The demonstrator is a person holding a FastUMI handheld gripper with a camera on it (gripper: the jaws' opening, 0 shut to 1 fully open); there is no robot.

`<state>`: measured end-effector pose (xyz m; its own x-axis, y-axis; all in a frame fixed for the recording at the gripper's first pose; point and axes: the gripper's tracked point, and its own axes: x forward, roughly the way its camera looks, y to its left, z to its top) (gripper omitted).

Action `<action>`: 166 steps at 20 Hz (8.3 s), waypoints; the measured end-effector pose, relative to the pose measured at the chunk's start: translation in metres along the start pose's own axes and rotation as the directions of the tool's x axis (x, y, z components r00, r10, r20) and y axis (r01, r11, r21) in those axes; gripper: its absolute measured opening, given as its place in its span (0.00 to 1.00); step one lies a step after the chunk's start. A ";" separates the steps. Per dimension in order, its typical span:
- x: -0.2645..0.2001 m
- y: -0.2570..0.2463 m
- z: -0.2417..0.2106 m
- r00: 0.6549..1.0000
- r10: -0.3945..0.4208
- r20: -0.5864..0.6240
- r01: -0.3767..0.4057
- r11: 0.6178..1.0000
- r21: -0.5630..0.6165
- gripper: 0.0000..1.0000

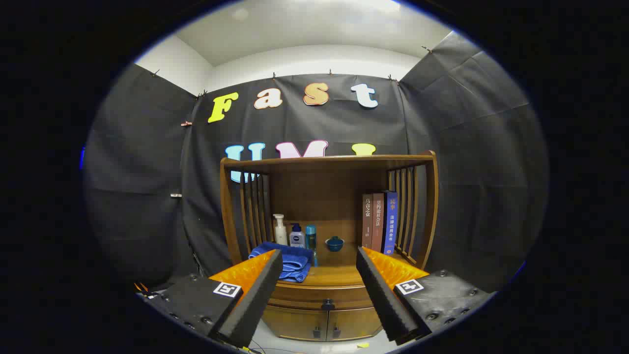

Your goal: Pull open the drawer, take out the items inside it, and place them on the countertop above the cabinet.

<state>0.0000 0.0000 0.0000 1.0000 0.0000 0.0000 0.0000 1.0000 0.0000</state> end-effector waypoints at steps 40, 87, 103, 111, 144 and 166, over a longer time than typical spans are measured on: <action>0.049 -0.010 -0.097 0.996 0.002 -0.086 0.002 0.998 0.055 0.99; 0.123 -0.036 -0.349 0.883 -0.056 -0.465 0.077 0.997 0.026 0.37; 0.022 -0.032 -0.340 0.846 -0.056 -0.530 0.089 0.995 0.037 0.37; -0.018 -0.027 -0.338 0.827 -0.054 -0.560 0.106 0.992 0.062 0.37; 0.085 -0.020 -0.258 0.693 -0.012 -0.720 0.103 0.991 0.083 1.00; 0.096 -0.040 -0.382 0.225 -0.059 -0.973 0.116 0.993 -0.033 0.84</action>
<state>0.0960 -0.0400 -0.3824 0.2246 -0.0587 -0.9727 0.1158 0.9927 -0.0332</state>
